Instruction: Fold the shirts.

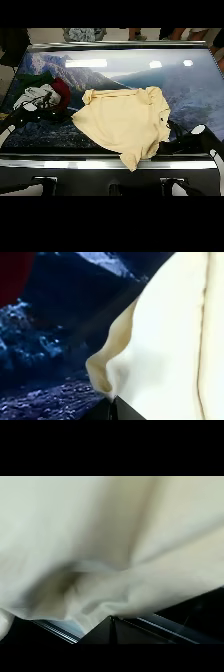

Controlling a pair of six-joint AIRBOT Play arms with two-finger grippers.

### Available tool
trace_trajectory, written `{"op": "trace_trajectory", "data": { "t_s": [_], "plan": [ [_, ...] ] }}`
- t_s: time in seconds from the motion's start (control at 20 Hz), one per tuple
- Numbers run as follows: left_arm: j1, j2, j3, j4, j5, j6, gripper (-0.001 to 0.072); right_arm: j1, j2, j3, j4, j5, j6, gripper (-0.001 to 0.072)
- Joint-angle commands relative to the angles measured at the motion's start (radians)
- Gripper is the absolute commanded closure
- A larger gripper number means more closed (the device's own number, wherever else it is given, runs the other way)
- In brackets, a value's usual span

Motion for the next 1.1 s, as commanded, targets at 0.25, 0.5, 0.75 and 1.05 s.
{"op": "trace_trajectory", "data": {
  "t_s": [0.25, 0.5, 0.75, 1.05],
  "plan": [
    [0.007, 0.283, 0.335, 0.014, 0.014, -0.005, 0.0681, 0.0, 0.274, 0.56, -0.024, 0.0, -0.06, 0.0678],
    [0.006, 0.334, 0.4, 0.03, -0.008, -0.021, 0.068, 0.0, 0.302, 0.681, -0.119, 0.167, 0.046, 0.0669],
    [0.006, 0.311, 0.246, 0.059, -0.01, -0.031, 0.0679, 0.0, 0.305, 0.183, 0.029, 0.146, 0.056, 0.0141],
    [0.007, 0.312, 0.137, 0.059, -0.01, -0.027, 0.0679, 0.195, 0.305, -0.359, 0.351, -0.231, 0.109, 0.0142]
  ]
}}
